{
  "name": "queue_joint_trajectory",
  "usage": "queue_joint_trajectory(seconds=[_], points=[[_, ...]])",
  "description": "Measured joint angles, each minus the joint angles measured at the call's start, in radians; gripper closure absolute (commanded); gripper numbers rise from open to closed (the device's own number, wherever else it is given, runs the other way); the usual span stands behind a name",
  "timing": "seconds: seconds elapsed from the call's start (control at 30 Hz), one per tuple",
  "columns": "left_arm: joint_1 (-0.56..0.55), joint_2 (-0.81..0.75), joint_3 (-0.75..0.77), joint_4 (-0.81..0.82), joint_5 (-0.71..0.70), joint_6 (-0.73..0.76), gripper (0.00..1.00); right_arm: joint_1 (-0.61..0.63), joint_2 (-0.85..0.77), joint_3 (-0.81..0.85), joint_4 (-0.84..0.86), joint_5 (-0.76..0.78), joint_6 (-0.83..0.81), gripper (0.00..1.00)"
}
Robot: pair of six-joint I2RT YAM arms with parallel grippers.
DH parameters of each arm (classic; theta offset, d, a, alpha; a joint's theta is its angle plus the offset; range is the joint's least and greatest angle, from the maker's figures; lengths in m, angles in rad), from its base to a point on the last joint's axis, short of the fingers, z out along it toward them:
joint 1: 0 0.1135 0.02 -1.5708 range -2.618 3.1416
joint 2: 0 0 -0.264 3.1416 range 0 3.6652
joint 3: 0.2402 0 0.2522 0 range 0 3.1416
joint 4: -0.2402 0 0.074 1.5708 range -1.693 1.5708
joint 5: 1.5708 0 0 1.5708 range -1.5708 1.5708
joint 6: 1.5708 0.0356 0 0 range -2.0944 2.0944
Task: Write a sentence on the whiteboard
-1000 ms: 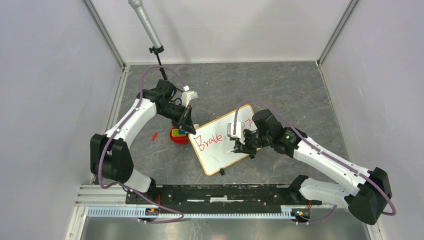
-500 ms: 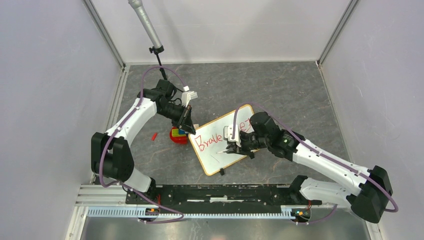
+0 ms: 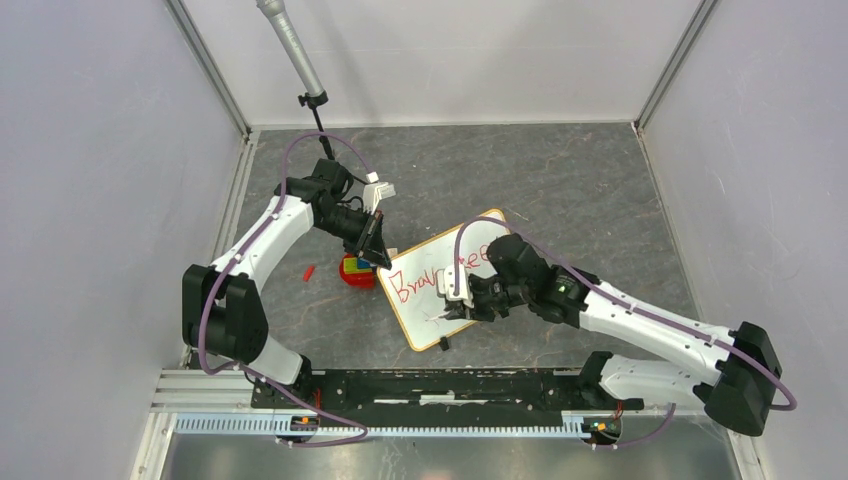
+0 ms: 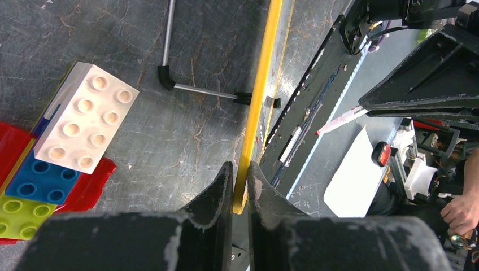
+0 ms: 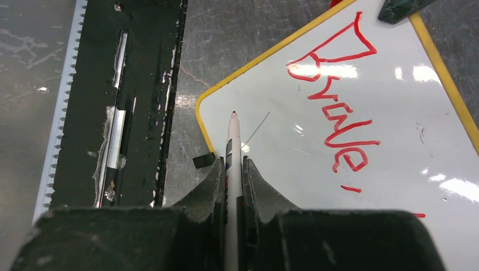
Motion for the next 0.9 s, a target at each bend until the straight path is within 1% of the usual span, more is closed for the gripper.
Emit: queue_joint_trajectory(seconds=[0.13, 0.37, 0.67, 0.9], points=[[0.0, 0.0, 0.0, 0.0, 0.0, 0.0, 0.98, 0.05, 0.006, 0.0, -0.005, 0.039, -0.024, 1.0], [0.0, 0.0, 0.0, 0.0, 0.0, 0.0, 0.98, 0.167, 0.013, 0.001, -0.004, 0.19, -0.055, 1.0], [0.0, 0.0, 0.0, 0.0, 0.0, 0.0, 0.98, 0.179, 0.019, -0.019, 0.045, 0.369, -0.05, 1.0], [0.0, 0.0, 0.0, 0.0, 0.0, 0.0, 0.98, 0.179, 0.018, -0.052, 0.037, 0.406, -0.051, 1.0]])
